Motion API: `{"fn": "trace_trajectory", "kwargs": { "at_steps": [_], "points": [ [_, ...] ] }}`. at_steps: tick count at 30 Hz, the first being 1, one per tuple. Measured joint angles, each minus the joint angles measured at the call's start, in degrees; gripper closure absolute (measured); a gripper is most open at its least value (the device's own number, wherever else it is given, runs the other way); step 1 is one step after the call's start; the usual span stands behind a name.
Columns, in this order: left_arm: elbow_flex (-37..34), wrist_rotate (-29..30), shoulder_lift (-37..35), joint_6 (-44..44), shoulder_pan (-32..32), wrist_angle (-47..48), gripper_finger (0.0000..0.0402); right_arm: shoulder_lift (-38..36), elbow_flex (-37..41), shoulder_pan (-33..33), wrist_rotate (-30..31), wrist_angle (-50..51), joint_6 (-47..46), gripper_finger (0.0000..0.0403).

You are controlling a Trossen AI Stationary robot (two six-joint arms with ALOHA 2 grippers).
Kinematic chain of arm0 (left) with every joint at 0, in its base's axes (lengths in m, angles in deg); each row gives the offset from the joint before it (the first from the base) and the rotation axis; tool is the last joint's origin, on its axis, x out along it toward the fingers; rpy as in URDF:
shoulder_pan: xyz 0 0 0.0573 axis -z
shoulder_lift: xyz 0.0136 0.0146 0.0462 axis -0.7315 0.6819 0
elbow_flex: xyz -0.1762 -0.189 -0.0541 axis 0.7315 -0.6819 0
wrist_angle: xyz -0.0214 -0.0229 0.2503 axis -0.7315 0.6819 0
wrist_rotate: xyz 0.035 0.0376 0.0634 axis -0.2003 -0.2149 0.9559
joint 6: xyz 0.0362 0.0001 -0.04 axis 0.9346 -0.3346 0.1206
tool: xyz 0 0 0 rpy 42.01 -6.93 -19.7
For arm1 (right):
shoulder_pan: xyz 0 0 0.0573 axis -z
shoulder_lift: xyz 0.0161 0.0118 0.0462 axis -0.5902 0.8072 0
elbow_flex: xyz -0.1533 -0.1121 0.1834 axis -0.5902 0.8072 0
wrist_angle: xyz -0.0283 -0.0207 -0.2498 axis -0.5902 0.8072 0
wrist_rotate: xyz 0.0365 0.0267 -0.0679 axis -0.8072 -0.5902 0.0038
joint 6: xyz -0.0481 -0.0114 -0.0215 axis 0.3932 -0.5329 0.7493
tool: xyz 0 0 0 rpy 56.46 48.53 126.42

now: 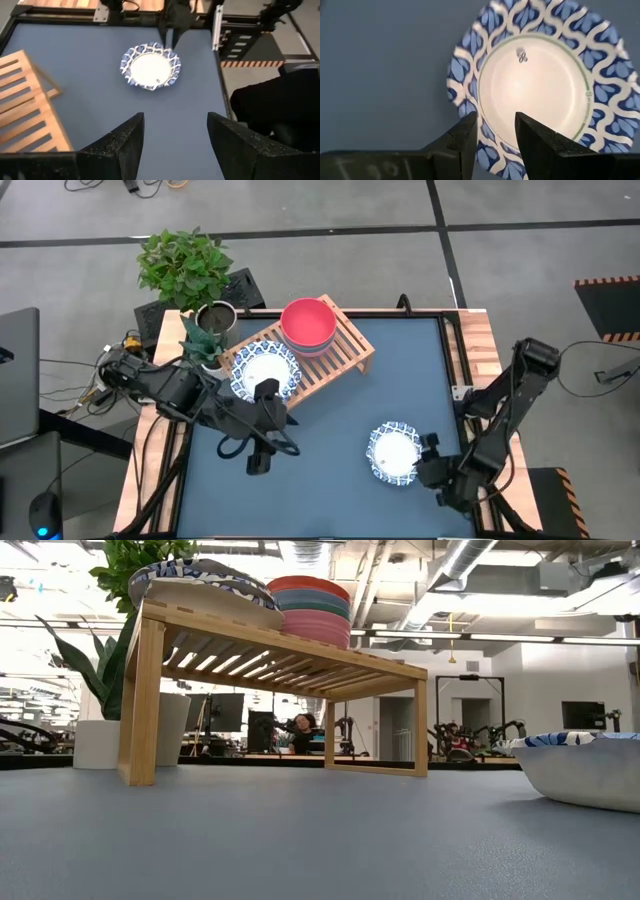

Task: Place and stack bowls onto a shelf
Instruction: Stack the white patterned bowl on top of the other white patterned bowls on the shelf

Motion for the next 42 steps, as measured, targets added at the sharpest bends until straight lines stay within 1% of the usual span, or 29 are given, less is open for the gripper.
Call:
{"fn": "trace_trajectory", "kwargs": {
  "at_steps": [7, 10, 15, 18, 25, 36, 42],
  "points": [
    [0.00, 0.02, 0.00, -0.02, 0.66, -1.43, 0.0201, 6.12, 0.00, 0.01, -5.34, -0.16, 0.09, 0.0238],
    [0.00, 0.00, 0.00, -0.05, 0.68, -1.43, 0.0201, 7.15, 0.00, 0.01, -5.79, -0.10, 0.21, 0.0239],
    [0.00, 0.03, 0.00, -0.07, 0.69, -1.42, 0.0201, 6.16, -0.73, 0.03, -5.75, -0.10, 0.81, 0.0239],
    [0.00, 0.95, 0.00, 0.10, 0.69, -1.26, 0.0201, 4.83, -2.04, 0.01, -5.72, -0.13, 1.58, 0.0239],
    [0.00, 0.99, 0.00, 0.50, 0.69, -1.24, 0.0201, 3.47, -4.68, -0.01, -5.75, -0.10, 3.03, 0.0239],
    [-0.03, 1.10, 1.86, 0.67, 2.08, -1.32, 0.0201, 3.47, -4.83, 0.01, -5.68, -0.31, 3.09, 0.0239],
    [-2.42, 1.42, 1.90, 0.96, 2.59, -2.55, 0.0201, 3.47, -4.83, 0.03, -5.27, -0.26, 3.25, 0.0239]
  ]
}}
